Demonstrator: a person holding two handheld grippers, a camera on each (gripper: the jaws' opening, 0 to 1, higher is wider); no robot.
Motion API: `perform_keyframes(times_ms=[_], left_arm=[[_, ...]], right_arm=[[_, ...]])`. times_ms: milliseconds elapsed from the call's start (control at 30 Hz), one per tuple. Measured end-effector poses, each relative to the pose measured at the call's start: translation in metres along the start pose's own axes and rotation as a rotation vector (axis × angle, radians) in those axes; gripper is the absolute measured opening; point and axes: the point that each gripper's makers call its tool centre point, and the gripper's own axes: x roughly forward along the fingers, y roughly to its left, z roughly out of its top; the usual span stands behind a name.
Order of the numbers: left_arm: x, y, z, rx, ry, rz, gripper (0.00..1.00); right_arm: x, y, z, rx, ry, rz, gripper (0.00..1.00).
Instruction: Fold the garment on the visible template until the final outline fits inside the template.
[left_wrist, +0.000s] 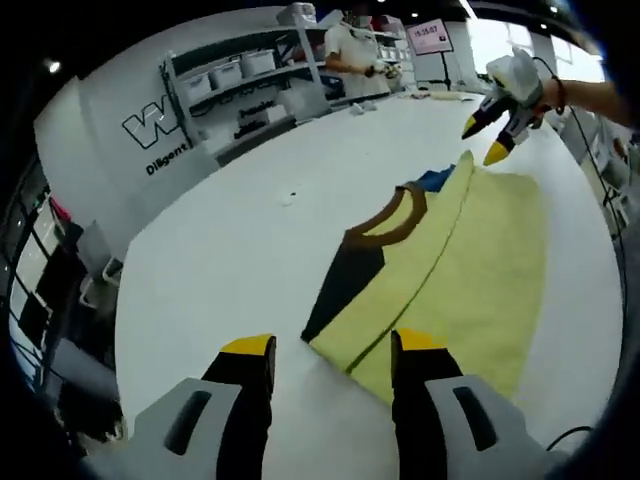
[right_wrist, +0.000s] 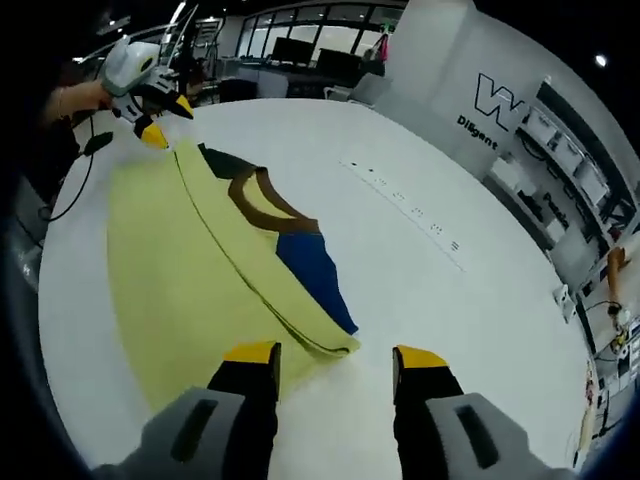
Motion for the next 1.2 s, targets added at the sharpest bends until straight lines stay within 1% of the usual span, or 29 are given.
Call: perform_keyframes(times_ms=[33,100,133,200,267,333,433,500,533,600,667,733,833,900,933,967,1000,1033,1133,1200], left_arm=[[0.002,-0.001,-0.004,0.031,0.018,-0.005,0.46],[0.005,-0.003,-0.007,0.055,0.029,-0.015,0.45],[0.007,-0.002,-0.012,0.060,0.046,-0.018,0.45],[0.009,-0.003,-0.016,0.085,0.064,-0.024,0.42],[0.011,-0.001,-0.020,0.096,0.075,-0.019,0.39],[0.012,0.000,-0.021,0.090,0.083,-0.015,0.35],[0.015,0.000,-0.022,0.079,0.088,-0.016,0.26],[0.015,-0.001,-0.022,0.095,0.097,-0.014,0.20],[0.017,-0.001,-0.023,0.101,0.098,-0.017,0.16],[0.018,-0.002,-0.025,0.094,0.119,-0.026,0.07],[0.018,-0.002,-0.025,0.093,0.121,-0.027,0.06],[0.019,-0.003,-0.025,0.082,0.125,-0.033,0.06],[0.019,-0.004,-0.023,0.067,0.124,-0.043,0.06],[0.019,-0.001,-0.019,0.044,0.110,-0.037,0.05],[0.016,-0.007,-0.016,-0.025,0.099,-0.063,0.05],[0.016,-0.007,-0.012,-0.067,0.078,-0.069,0.05],[0.016,-0.005,-0.010,-0.089,0.064,-0.072,0.05],[0.015,-0.003,-0.011,-0.107,0.072,-0.072,0.05],[0.013,-0.003,-0.010,-0.081,0.081,-0.061,0.05],[0.012,-0.003,-0.010,-0.086,0.085,-0.059,0.05]], right_arm=[[0.000,0.000,-0.001,-0.011,-0.001,-0.001,0.40],[0.002,0.001,-0.003,-0.025,-0.002,0.003,0.38],[0.002,0.000,-0.004,-0.025,0.000,0.003,0.38],[0.003,-0.001,-0.006,-0.025,-0.002,0.002,0.36],[0.004,0.000,-0.007,-0.025,0.001,0.007,0.34],[0.004,-0.001,-0.008,-0.031,0.002,0.004,0.31],[0.006,0.000,-0.008,-0.040,0.002,0.004,0.27],[0.007,0.000,-0.007,-0.045,0.002,0.004,0.25],[0.008,-0.001,-0.006,-0.047,0.001,0.004,0.23],[0.009,-0.001,-0.005,-0.048,-0.002,0.005,0.16],[0.009,-0.002,-0.005,-0.048,0.000,0.003,0.06],[0.011,-0.003,-0.005,-0.042,0.003,0.004,0.00],[0.011,-0.004,-0.005,-0.039,0.003,0.002,0.00],[0.010,-0.003,-0.004,-0.027,-0.003,0.006,0.00],[0.010,-0.003,-0.004,-0.022,-0.004,0.006,0.00],[0.009,-0.003,-0.004,-0.016,-0.006,0.005,0.00],[0.008,-0.004,-0.003,-0.012,-0.011,0.003,0.00],[0.007,-0.004,-0.003,-0.007,-0.014,0.002,0.00],[0.006,-0.004,-0.003,0.006,-0.017,0.005,0.00],[0.006,-0.004,-0.004,0.004,-0.013,0.005,0.00]])
